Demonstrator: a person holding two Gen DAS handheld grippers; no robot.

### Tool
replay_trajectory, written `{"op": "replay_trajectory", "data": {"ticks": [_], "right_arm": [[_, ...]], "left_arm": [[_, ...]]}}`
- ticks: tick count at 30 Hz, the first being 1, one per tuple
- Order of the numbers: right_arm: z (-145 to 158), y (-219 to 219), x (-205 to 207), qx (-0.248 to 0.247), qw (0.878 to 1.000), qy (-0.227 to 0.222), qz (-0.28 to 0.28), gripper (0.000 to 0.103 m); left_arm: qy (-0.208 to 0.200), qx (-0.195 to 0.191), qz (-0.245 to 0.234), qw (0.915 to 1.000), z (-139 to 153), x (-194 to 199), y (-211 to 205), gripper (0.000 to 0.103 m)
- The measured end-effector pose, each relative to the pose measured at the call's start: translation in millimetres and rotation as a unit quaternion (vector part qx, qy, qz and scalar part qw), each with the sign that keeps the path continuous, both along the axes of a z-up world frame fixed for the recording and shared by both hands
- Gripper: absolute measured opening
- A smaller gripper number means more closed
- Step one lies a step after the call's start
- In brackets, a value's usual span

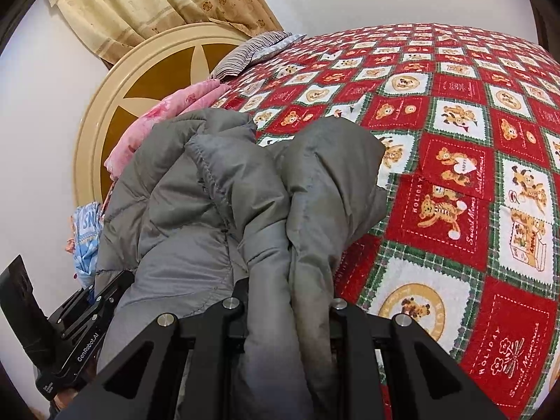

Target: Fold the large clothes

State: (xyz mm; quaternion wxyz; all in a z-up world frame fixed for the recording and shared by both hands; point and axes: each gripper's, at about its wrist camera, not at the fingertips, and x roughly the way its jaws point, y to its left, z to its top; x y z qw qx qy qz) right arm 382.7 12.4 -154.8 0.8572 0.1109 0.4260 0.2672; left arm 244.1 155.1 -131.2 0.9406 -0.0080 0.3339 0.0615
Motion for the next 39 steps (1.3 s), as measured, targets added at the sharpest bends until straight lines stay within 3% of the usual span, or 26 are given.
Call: {"op": "replay_trajectory", "data": {"ticks": [5,12,17,18,21,24,26,31,39], "right_arm": [[-6,1,4,-0.003,1.0,0.006,-0.001,0.018],[-11,2,7,-0.016,1.0,0.013,-0.004,0.027],[1,-8,-2,-0.019,1.0,0.007,-0.022,0.038],[8,-10,-7,-0.023,0.999,0.001,-0.025,0.04],[43,-15,-40,-0.042,0.997,-0.051,-0.036,0.051],[75,-19,-78,-0.048,0.992,-0.107,-0.037,0.061],[93,-20,-102,-0.053,0.989,-0.135,-0.041,0.062],[124,-21,-153,-0.05,0.981,-0.184,-0.043,0.064],[144,-19,-188,-0.059,0.974,-0.215,-0.049,0.065]], "left_arm": [[0.001,0.006,0.003,1.0,-3,1,-1,0.027],[0.003,0.017,0.014,0.9998,-6,2,0,0.041],[0.004,0.029,0.038,0.9988,5,-9,3,0.062],[0.004,0.024,0.043,0.9988,12,-15,5,0.072],[-0.043,0.026,0.057,0.9971,43,-46,7,0.082],[-0.079,0.033,0.064,0.9943,67,-74,5,0.1],[-0.108,0.031,0.066,0.9915,85,-95,3,0.102],[-0.134,0.018,0.064,0.9888,107,-120,0,0.103],[-0.164,0.018,0.057,0.9848,126,-138,-6,0.103]]}}
